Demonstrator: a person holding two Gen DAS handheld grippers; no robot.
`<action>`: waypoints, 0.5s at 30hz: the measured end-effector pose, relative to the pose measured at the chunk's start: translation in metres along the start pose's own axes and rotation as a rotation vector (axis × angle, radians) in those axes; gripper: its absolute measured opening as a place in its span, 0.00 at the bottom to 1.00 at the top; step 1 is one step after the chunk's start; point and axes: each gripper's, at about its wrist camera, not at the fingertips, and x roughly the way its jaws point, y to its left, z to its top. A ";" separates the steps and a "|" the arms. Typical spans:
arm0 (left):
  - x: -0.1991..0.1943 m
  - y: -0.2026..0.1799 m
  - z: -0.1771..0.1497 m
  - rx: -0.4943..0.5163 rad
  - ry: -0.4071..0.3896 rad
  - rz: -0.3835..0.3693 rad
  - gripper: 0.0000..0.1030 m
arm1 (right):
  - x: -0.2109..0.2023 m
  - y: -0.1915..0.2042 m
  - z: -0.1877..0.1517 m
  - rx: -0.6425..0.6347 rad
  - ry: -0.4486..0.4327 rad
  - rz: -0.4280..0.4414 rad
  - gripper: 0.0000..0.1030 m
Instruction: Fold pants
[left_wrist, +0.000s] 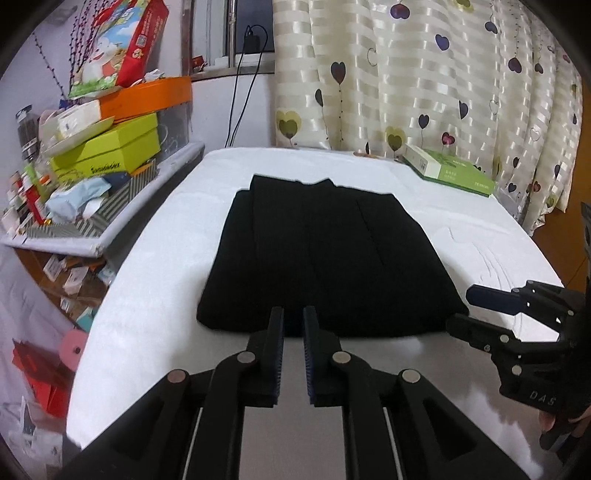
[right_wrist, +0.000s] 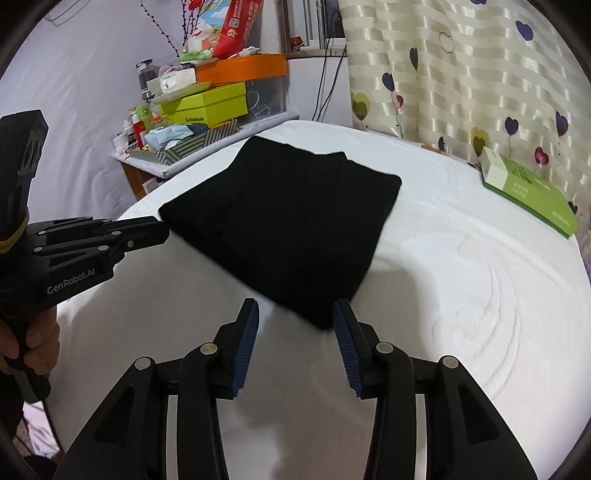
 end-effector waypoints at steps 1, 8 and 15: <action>-0.003 -0.002 -0.003 -0.007 0.005 -0.001 0.13 | -0.002 0.000 -0.003 0.003 0.001 0.004 0.42; -0.021 -0.019 -0.024 -0.045 0.004 0.018 0.23 | -0.006 0.003 -0.018 0.005 0.015 -0.004 0.42; -0.007 -0.026 -0.037 -0.025 0.038 0.075 0.23 | 0.010 0.004 -0.020 0.003 0.056 -0.003 0.42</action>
